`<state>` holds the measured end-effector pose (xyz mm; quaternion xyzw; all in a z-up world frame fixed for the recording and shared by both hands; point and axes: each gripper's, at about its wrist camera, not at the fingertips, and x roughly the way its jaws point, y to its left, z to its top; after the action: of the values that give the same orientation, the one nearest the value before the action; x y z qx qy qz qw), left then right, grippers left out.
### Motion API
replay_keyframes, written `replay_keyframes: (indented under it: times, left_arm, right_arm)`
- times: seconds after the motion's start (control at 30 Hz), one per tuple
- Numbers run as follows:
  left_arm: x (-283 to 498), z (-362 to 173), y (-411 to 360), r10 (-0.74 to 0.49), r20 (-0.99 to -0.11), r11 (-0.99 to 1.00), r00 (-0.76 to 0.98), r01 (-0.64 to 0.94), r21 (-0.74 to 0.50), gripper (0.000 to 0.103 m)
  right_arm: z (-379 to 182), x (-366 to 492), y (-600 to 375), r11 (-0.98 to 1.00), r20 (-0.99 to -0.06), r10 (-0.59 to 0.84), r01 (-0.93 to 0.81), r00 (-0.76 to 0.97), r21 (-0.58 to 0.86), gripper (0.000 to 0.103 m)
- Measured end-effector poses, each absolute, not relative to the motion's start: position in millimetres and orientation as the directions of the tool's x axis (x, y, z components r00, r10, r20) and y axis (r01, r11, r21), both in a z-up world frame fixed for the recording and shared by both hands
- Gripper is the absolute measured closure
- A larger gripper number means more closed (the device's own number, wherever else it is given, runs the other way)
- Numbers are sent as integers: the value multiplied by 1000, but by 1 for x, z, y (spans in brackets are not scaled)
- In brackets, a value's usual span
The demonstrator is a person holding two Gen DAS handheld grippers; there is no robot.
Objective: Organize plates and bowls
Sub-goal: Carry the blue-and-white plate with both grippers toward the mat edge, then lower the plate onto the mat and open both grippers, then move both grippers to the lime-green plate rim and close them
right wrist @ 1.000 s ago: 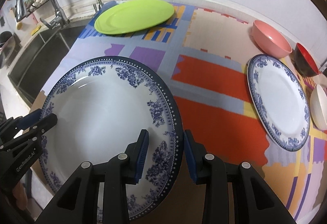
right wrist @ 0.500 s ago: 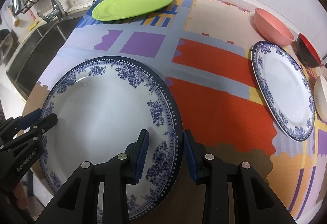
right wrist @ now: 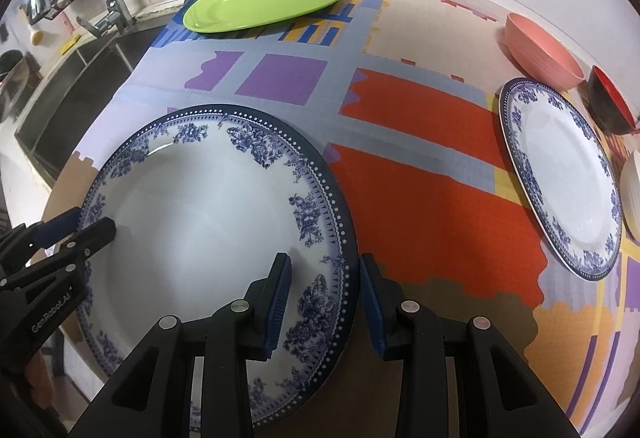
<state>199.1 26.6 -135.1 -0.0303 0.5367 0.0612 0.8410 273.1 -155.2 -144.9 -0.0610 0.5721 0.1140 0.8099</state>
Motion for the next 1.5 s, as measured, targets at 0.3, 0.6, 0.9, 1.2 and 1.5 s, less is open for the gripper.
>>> replay_keyframes:
  times: [0.3, 0.6, 0.9, 1.2, 1.5]
  left_arm:
    - [203, -120, 27, 87, -888, 987, 452, -162, 14, 35]
    - [225, -85, 24, 115, -829, 987, 548, -156, 34, 24]
    - [266, -59, 30, 165, -783, 985, 600, -148, 95, 22]
    - [312, -48, 50, 117, -772, 993, 625, -71, 93, 22]
    - [361, -53, 69, 123, -768, 991, 628, -35, 130, 22]
  right_arm:
    - [-137, 281, -158, 962, -933, 119, -271, 340, 24, 66]
    - [-107, 309, -152, 937, -888, 222, -339, 403, 81, 57]
    - [-88, 359, -144, 932, -849, 248, -353, 466, 79, 57]
    - [-68, 397, -126, 954, -814, 204, -297, 543, 41, 57]
    - [-71, 445, -119, 981, -816, 135, -189, 561, 33, 57]
